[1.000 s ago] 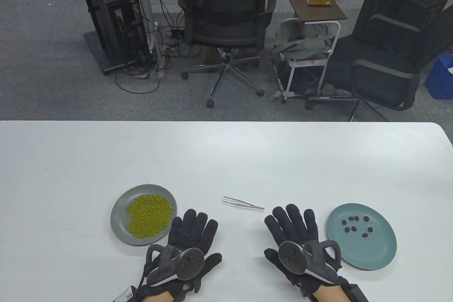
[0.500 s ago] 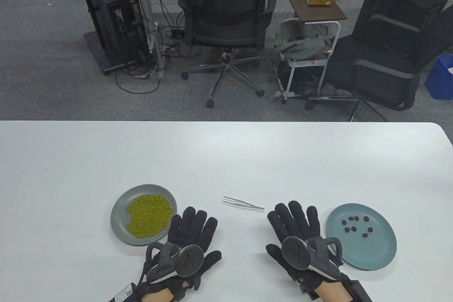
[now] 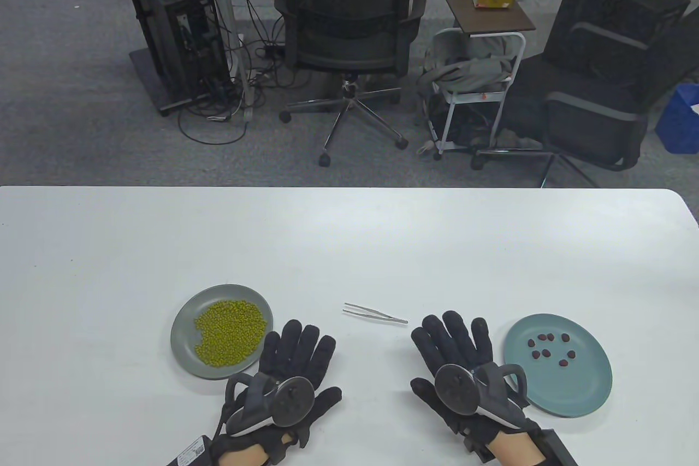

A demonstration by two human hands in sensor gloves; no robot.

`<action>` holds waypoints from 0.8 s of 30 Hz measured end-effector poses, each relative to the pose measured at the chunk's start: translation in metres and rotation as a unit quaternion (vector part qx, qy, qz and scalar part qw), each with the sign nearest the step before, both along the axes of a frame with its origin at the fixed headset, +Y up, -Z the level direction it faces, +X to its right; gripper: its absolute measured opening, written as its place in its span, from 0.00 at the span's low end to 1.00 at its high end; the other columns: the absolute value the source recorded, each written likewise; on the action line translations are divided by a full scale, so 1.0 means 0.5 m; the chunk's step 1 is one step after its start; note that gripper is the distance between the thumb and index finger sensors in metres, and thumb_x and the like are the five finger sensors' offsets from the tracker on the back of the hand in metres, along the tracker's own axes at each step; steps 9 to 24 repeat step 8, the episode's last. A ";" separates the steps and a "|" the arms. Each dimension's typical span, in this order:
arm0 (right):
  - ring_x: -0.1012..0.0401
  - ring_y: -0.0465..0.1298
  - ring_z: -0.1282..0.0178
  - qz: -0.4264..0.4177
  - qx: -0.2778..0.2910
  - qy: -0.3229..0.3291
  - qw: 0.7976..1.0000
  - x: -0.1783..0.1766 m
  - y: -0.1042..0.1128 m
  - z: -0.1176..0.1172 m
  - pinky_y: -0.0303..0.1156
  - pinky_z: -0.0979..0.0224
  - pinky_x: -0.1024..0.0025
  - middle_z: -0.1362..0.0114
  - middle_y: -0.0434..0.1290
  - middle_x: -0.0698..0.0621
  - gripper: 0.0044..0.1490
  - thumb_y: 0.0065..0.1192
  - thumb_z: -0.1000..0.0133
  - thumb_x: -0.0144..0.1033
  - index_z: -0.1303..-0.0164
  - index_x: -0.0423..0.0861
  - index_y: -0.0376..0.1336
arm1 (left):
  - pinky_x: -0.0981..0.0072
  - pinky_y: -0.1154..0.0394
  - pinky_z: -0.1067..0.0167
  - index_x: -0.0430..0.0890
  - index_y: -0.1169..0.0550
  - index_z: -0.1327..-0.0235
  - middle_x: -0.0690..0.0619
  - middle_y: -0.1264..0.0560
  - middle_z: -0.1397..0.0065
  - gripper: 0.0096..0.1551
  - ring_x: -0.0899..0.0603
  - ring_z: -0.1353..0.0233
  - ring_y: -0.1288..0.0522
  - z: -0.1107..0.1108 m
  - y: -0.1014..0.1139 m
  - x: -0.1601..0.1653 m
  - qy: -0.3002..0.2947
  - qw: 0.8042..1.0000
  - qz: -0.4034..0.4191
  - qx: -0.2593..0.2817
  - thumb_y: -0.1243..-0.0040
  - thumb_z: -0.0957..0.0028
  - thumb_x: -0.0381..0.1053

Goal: Pick cranberries with tweezers into plate

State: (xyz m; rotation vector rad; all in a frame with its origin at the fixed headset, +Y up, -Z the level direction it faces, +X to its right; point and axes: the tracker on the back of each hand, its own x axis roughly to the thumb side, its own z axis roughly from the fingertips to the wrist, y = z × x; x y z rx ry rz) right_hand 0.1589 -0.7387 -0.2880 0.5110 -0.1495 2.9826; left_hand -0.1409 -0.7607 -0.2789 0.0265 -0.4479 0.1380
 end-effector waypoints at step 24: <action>0.54 0.34 0.12 0.004 -0.007 0.003 1.000 -0.003 -0.001 0.001 0.23 0.18 0.45 0.16 0.34 0.63 0.53 0.46 0.59 0.69 0.27 0.66 0.34 | 0.36 0.60 0.24 0.61 0.56 0.23 0.54 0.54 0.18 0.51 0.37 0.16 0.61 0.000 -0.002 0.001 -0.002 1.000 -0.001 0.000 0.52 0.54 0.77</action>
